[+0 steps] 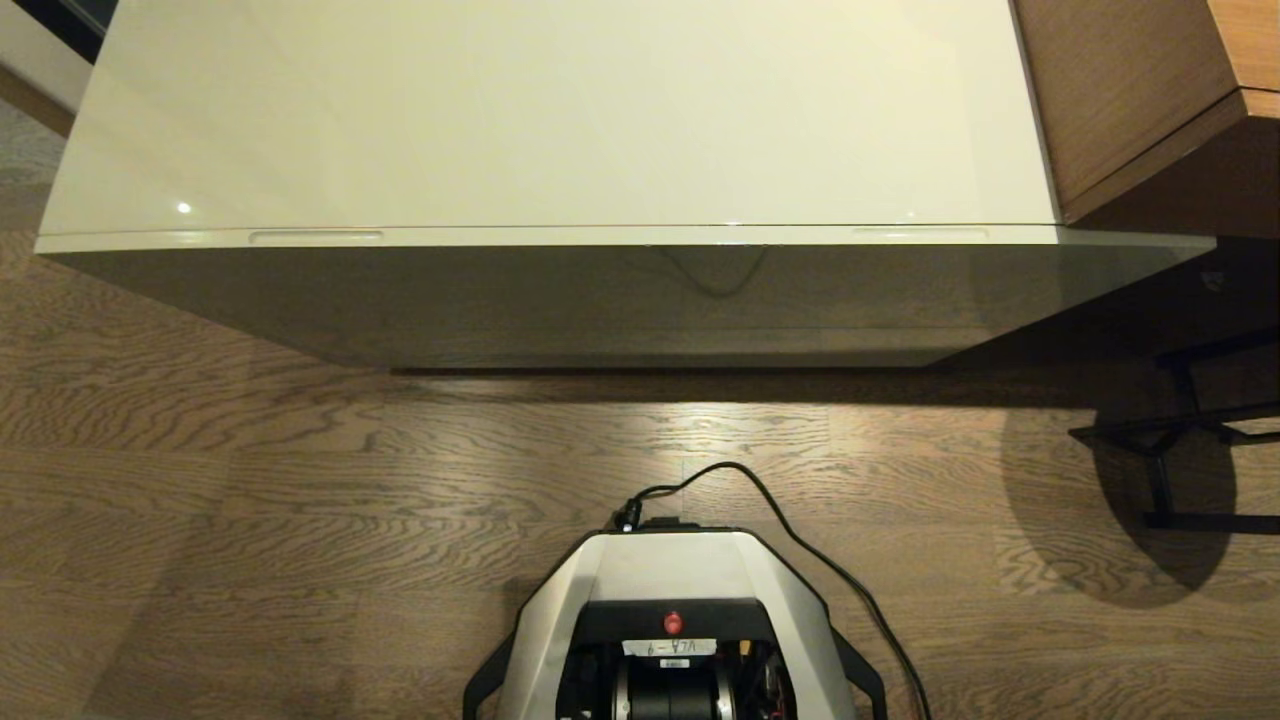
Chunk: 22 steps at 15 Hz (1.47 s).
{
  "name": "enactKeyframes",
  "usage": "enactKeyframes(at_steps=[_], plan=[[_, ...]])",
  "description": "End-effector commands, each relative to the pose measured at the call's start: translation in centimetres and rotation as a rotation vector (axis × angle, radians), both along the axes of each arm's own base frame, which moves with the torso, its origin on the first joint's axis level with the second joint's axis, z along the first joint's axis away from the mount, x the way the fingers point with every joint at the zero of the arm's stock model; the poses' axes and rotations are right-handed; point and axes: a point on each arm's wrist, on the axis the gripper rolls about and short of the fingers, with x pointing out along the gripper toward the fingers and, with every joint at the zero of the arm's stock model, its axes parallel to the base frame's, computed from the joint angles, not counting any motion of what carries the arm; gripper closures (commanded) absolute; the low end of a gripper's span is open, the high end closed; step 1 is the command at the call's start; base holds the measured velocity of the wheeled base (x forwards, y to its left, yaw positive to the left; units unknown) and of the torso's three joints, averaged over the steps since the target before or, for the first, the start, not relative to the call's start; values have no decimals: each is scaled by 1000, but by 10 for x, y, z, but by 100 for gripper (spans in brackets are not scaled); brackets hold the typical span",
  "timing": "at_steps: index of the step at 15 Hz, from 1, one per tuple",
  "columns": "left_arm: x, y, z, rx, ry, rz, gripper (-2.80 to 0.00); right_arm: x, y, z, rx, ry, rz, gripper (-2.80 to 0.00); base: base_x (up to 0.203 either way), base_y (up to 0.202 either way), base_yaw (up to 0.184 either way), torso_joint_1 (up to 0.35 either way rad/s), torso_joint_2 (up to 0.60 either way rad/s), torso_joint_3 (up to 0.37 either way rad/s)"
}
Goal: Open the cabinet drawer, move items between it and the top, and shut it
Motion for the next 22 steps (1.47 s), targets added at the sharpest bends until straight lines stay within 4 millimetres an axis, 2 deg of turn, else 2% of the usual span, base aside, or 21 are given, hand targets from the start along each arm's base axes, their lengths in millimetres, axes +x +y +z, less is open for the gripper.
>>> enactKeyframes(at_steps=[1, 22], plan=[[0, 0, 0, 0, 2, 1, 0, 0, 0, 0, 0, 2, 1, 0, 0, 0, 0, 0, 0, 0], [0, 0, 0, 0, 2, 1, 0, 0, 0, 0, -1, 2, 1, 0, 0, 0, 0, 0, 0, 0]])
